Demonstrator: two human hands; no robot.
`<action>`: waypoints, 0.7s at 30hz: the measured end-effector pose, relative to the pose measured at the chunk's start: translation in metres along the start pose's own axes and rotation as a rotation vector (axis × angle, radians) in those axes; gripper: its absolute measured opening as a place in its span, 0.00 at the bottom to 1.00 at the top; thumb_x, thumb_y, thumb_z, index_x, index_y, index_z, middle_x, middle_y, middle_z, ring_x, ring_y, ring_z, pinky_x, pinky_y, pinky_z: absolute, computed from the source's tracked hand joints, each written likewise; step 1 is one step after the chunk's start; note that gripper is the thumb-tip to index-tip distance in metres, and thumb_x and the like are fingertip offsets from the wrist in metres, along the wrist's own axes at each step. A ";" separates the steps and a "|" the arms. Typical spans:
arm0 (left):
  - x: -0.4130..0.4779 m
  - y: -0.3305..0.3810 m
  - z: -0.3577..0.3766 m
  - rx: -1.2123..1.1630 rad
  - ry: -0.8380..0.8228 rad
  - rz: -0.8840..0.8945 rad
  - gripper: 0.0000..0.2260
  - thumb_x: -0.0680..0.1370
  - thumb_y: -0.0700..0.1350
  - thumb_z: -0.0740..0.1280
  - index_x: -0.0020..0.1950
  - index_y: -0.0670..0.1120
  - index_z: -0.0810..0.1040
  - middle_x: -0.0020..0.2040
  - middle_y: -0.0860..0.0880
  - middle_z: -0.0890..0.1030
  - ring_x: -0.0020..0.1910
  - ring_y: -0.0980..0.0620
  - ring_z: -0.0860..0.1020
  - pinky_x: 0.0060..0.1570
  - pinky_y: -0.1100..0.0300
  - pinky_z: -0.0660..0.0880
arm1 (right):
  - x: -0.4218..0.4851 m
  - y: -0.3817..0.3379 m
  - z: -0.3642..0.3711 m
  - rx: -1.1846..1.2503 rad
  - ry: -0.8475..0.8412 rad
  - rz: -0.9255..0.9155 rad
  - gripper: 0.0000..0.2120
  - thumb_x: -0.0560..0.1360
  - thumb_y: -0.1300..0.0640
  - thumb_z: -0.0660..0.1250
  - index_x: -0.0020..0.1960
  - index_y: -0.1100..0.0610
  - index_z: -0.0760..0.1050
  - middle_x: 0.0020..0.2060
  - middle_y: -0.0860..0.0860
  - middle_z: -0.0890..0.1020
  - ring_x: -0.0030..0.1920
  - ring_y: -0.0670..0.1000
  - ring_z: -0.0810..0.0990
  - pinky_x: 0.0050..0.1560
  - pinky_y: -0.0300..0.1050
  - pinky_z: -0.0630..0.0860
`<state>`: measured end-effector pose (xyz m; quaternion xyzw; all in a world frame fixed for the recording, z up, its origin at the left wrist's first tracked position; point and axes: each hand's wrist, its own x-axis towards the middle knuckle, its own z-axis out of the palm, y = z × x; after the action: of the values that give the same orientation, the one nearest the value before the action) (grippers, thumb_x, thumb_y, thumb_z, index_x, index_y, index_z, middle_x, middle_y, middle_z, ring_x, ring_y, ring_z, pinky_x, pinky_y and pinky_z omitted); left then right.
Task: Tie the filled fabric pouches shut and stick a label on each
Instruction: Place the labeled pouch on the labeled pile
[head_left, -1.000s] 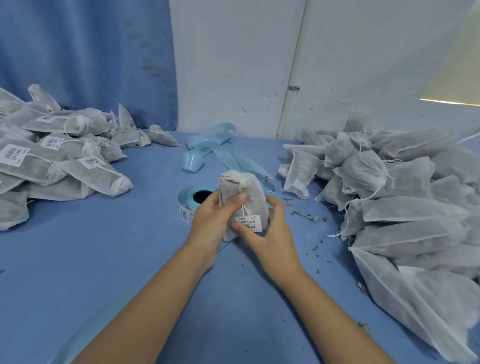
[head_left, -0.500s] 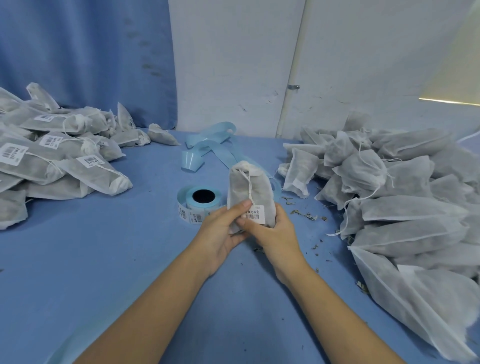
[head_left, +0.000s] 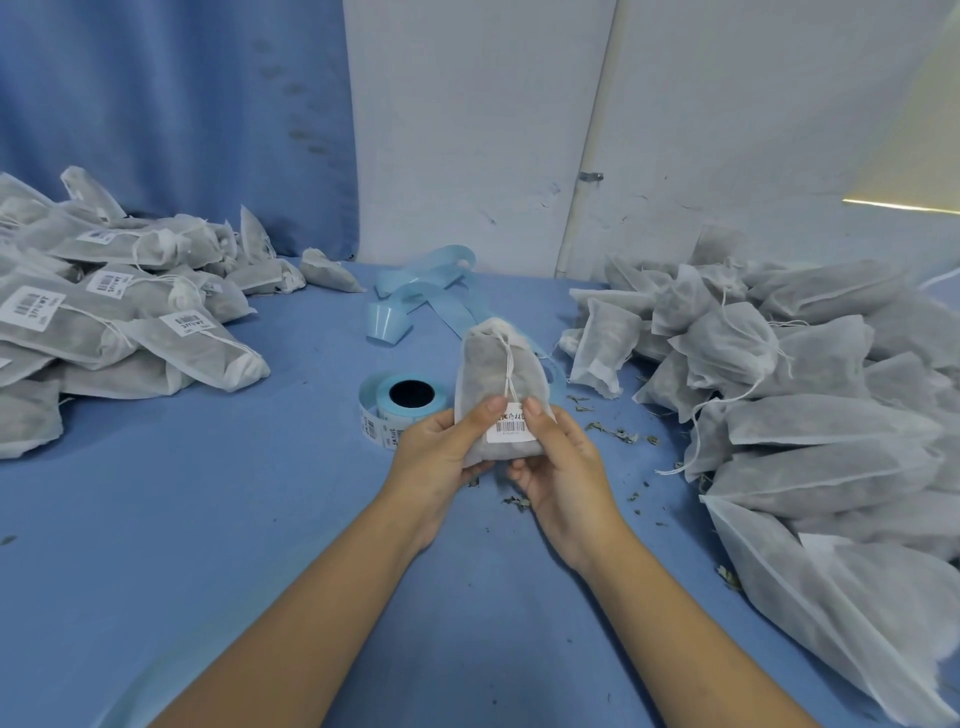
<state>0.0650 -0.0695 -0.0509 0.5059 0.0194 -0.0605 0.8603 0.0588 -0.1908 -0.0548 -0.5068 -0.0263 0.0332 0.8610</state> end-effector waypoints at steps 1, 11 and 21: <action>0.000 0.001 -0.001 -0.017 -0.015 -0.008 0.22 0.61 0.52 0.74 0.50 0.40 0.82 0.48 0.44 0.85 0.45 0.50 0.84 0.43 0.62 0.80 | 0.000 -0.001 0.001 0.020 -0.005 0.000 0.11 0.69 0.52 0.70 0.46 0.58 0.78 0.38 0.52 0.83 0.36 0.46 0.79 0.32 0.35 0.74; 0.001 0.004 -0.005 -0.022 -0.015 0.000 0.20 0.65 0.53 0.73 0.51 0.42 0.82 0.48 0.45 0.85 0.45 0.52 0.84 0.40 0.64 0.79 | -0.001 -0.006 -0.001 -0.046 -0.026 -0.053 0.11 0.71 0.57 0.69 0.50 0.61 0.81 0.44 0.54 0.85 0.41 0.48 0.82 0.38 0.37 0.77; 0.006 0.011 -0.015 0.424 -0.074 0.011 0.14 0.76 0.55 0.66 0.52 0.45 0.78 0.33 0.47 0.83 0.28 0.50 0.79 0.28 0.63 0.76 | 0.002 -0.003 -0.007 -0.137 0.043 -0.092 0.09 0.77 0.66 0.63 0.54 0.62 0.80 0.48 0.55 0.85 0.47 0.49 0.82 0.46 0.38 0.78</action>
<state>0.0724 -0.0510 -0.0491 0.6730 -0.0281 -0.0768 0.7351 0.0611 -0.1978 -0.0557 -0.5632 -0.0333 -0.0193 0.8254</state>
